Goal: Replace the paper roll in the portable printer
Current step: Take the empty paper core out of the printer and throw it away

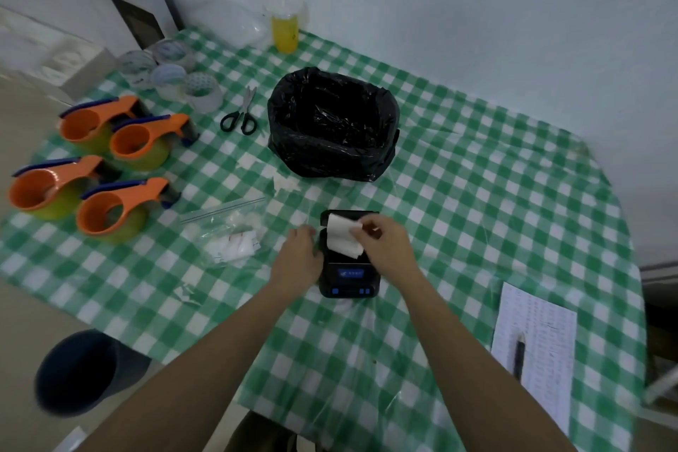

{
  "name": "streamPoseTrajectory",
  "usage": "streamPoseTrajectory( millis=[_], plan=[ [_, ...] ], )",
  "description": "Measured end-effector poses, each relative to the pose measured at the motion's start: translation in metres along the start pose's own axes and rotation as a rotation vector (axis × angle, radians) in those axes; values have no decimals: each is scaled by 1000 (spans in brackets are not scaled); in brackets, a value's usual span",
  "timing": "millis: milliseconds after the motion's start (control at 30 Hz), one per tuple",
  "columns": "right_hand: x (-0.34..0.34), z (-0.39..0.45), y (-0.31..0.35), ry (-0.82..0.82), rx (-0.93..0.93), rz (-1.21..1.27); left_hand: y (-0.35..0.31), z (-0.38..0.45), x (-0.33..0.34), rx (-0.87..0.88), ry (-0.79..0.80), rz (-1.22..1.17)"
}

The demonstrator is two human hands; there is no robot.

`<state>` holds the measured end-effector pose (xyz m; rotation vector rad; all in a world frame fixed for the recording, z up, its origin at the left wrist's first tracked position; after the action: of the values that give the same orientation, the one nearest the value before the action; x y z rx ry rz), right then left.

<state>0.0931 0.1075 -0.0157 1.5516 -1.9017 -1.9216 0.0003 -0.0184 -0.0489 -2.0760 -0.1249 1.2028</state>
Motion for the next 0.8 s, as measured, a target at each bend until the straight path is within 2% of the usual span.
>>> streamPoseTrajectory(
  millis=[167, 300, 433, 500, 633, 800],
  plan=[
    [-50, 23, 79, -179, -111, 335, -22, 21, -52, 103, -201, -117],
    [-58, 56, 129, -297, -179, 370, -35, 38, -86, 119, -259, -152],
    [-40, 97, 149, -367, -167, 382, -29, 50, -105, 100, -268, -142],
    [-25, 116, 144, -339, -118, 333, -18, 56, -111, 84, -278, -124],
    [6, 118, 125, -132, 4, 153, 20, 67, -115, 49, -232, 65],
    [47, 90, 116, 1, -84, 36, 61, 72, -118, -4, -55, 405]
  ],
)
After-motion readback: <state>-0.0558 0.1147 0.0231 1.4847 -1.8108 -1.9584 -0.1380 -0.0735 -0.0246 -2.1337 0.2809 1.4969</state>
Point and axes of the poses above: each hand's wrist, its own z-axis towards the middle knuckle, its own x-axis out of the palm, y = z × x, the point moved 1 cm from there along z, towards the middle knuckle, and after that the axes turned 7 degrees about -y, right-handed, at the moved point
